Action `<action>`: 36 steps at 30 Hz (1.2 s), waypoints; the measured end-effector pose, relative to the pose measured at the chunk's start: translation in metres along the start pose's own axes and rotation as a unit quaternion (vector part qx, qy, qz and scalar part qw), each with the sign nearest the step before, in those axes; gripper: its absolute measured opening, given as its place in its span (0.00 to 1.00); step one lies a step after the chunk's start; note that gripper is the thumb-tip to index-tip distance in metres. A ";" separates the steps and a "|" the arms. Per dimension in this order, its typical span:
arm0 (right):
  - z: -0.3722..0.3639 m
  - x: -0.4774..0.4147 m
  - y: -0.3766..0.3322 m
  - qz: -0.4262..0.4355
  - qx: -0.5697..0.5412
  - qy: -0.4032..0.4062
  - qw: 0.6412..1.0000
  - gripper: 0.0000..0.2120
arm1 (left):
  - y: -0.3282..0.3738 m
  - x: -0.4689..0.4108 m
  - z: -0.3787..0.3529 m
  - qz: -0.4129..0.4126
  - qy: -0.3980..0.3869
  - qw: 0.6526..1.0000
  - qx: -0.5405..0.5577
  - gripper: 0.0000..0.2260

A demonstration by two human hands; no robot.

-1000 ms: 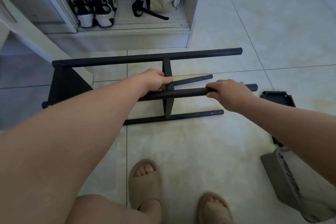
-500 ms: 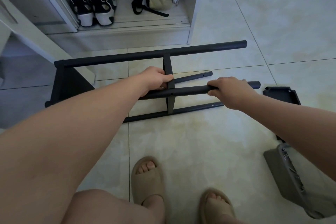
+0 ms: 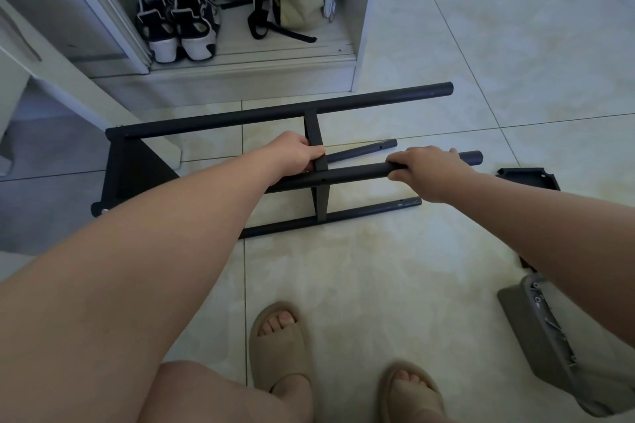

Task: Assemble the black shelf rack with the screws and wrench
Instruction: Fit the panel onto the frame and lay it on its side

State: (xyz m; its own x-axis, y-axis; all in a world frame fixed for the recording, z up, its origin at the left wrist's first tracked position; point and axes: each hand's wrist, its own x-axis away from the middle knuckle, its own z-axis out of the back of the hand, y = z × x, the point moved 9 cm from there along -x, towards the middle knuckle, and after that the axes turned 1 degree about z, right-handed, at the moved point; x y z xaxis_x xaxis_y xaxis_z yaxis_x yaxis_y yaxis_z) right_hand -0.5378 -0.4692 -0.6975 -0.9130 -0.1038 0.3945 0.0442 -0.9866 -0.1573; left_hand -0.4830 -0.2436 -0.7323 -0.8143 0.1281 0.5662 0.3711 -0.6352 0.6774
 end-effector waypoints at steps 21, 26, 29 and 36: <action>-0.001 -0.002 0.005 0.005 0.044 -0.018 0.999 0.09 | 0.007 -0.004 -0.005 -0.001 -0.045 0.999 0.003 0.11; 0.000 0.001 0.005 -0.006 0.045 -0.026 0.999 0.09 | 0.008 0.000 -0.006 -0.005 -0.032 0.999 -0.006 0.13; 0.000 -0.001 0.006 -0.010 0.042 -0.029 0.999 0.09 | 0.008 0.001 -0.004 -0.003 -0.019 1.000 -0.016 0.16; -0.005 0.009 0.008 -0.014 0.027 -0.030 0.999 0.24 | 0.016 0.015 0.003 -0.007 0.068 0.993 -0.092 0.19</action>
State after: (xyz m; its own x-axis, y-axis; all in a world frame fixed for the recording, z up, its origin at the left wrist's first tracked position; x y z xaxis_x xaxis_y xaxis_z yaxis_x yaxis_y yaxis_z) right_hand -0.5471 -0.4772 -0.6996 -0.8881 -0.0819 0.4522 0.0427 -0.9944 -0.0962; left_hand -0.4878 -0.2502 -0.7116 -0.8758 0.0421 0.4809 0.2817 -0.7644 0.5800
